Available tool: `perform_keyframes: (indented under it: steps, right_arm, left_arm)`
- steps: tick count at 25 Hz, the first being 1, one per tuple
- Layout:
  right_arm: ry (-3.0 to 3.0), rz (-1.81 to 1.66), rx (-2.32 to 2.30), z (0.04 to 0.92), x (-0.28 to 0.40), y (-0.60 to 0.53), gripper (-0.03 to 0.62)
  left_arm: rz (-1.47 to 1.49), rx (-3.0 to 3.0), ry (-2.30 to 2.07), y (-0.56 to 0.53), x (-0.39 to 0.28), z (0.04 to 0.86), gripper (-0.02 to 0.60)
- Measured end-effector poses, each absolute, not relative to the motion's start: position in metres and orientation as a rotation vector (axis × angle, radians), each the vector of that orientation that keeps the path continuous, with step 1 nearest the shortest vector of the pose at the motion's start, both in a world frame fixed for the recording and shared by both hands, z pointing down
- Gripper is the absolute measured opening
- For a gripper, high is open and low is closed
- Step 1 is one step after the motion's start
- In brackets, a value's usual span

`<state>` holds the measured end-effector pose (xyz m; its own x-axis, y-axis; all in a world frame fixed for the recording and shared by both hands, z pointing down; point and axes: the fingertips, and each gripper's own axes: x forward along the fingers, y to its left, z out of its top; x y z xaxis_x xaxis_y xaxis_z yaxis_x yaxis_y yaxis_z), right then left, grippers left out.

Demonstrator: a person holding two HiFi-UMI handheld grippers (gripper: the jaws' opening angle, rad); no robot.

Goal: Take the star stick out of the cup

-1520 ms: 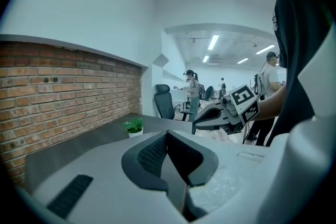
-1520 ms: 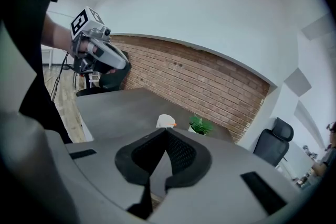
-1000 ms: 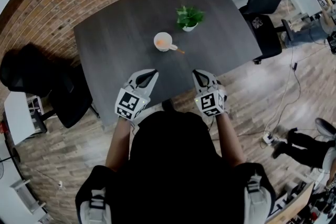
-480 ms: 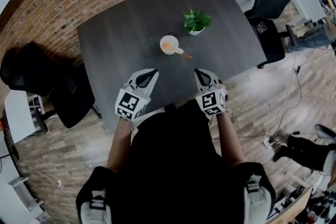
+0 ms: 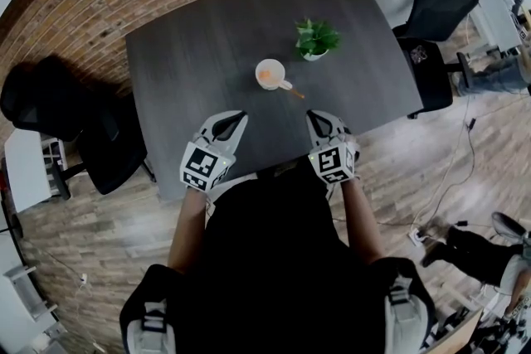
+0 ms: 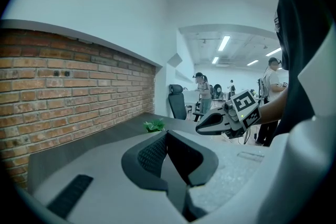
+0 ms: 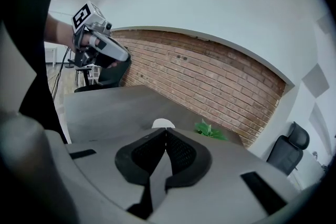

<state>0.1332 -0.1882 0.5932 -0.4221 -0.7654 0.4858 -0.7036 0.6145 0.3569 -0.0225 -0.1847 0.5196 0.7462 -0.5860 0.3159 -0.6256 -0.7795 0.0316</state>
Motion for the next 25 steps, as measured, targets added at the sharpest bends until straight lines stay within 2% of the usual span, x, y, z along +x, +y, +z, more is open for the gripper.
perform_keyframes:
  steps: [11, 25]
  right_arm:
    - [-2.246, -0.157, 1.025, 0.608, 0.135, -0.222, 0.02]
    - [-2.241, -0.129, 0.913, 0.645, 0.124, -0.241, 0.043]
  left_arm:
    - [0.444, 2.744, -1.064, -0.205, -0.013, 0.52, 0.002]
    - [0.445, 2.659, -1.167, -0.206, -0.034, 0.532, 0.002]
